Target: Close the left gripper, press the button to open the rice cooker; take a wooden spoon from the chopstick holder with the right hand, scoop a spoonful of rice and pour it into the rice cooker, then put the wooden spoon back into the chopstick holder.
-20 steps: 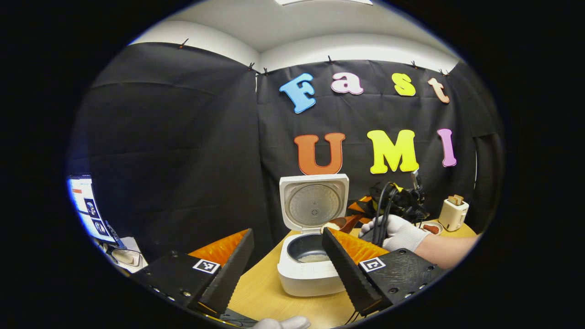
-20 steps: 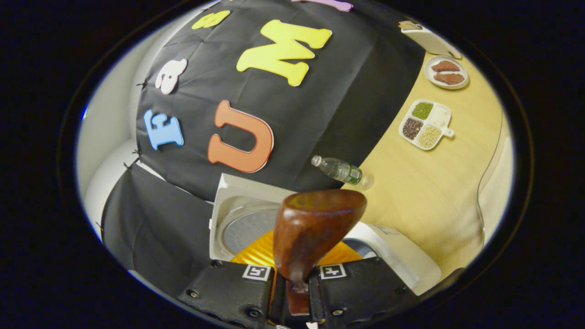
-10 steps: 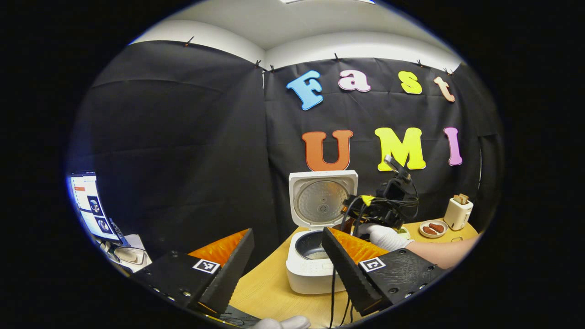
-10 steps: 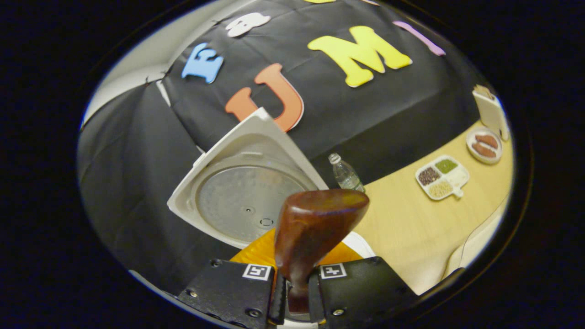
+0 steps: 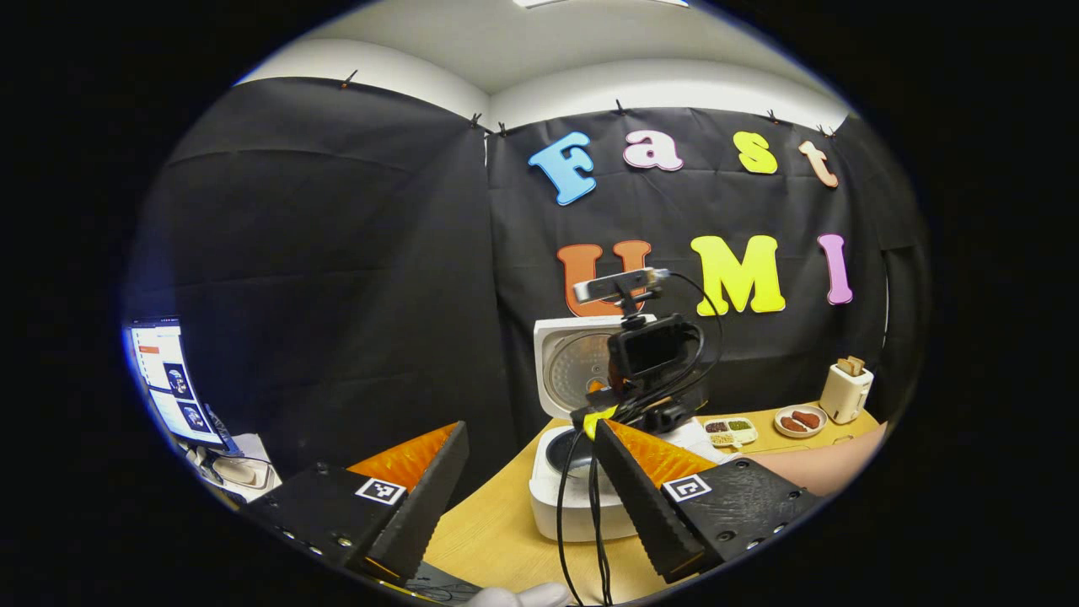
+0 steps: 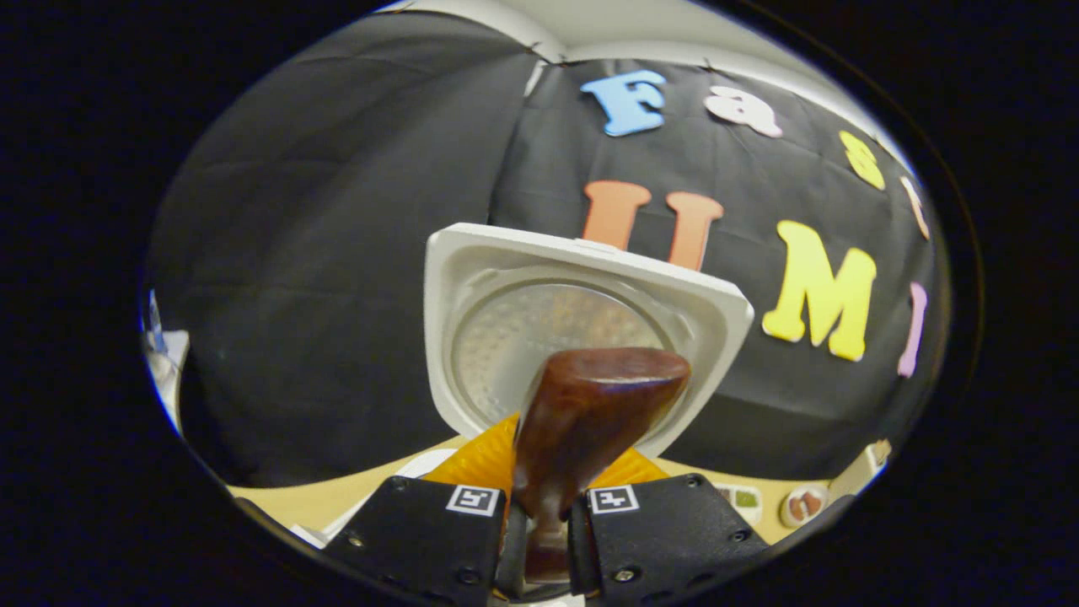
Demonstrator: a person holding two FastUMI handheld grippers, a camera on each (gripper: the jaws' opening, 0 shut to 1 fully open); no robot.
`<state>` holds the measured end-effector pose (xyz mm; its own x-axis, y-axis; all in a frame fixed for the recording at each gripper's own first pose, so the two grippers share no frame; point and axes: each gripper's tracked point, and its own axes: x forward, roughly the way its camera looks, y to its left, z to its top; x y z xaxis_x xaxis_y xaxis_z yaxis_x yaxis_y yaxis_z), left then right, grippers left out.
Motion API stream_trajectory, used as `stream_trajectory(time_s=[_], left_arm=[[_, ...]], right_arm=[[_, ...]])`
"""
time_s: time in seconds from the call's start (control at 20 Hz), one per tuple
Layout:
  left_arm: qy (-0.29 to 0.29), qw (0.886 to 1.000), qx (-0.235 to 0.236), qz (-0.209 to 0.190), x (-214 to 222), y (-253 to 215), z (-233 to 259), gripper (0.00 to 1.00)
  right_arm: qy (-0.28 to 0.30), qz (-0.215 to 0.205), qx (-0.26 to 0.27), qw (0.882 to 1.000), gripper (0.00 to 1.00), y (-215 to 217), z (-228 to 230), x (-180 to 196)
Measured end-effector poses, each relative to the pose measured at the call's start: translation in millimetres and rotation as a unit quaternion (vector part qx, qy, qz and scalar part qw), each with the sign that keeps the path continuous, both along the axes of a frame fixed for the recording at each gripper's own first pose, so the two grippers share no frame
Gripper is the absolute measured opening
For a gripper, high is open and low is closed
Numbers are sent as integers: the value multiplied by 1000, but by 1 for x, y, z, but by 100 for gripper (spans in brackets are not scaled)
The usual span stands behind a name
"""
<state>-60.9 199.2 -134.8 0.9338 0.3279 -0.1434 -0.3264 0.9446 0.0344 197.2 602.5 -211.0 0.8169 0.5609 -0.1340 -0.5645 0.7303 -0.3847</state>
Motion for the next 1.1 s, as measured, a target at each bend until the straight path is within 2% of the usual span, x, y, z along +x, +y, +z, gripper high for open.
stream_trajectory(time_s=[0.15, 0.35, 0.45, 0.6, 0.75, 0.85, 0.95, 1.0, 1.1], left_arm=[[1, 1000, 0, 0, -1, 1, -1, 95], [1, 1000, -1, 4, -2, 4, -1, 95], [3, 1000, -6, 4, -1, 4, -2, 95], [2, 1000, -3, 3, -3, 5, -1, 95], [1, 1000, -3, -1, -2, 2, 0, 95], [-3, 1000, -2, -5, 0, 0, 4, 95], [-9, 1000, -1, -8, 2, -4, 8, 95], [-11, 1000, -2, -12, 3, -8, 9, 95], [-13, 1000, 4, -19, 3, -15, 14, 95]], right_arm=[[-61, 32, -59, 996, 25, 5, 3, -12], [-89, 52, -81, 991, 25, 11, 17, -32], [-73, 53, -62, 994, 25, 11, 22, -36], [-33, 47, -6, 998, 25, 4, 29, -31], [24, 35, 81, 996, 25, -13, 46, -26], [70, 22, 157, 985, 25, -30, 63, -19], [113, 8, 235, 965, 24, -50, 78, -11], [140, 4, 277, 951, 25, -60, 83, -7], [184, -9, 362, 914, 25, -84, 94, 1]])
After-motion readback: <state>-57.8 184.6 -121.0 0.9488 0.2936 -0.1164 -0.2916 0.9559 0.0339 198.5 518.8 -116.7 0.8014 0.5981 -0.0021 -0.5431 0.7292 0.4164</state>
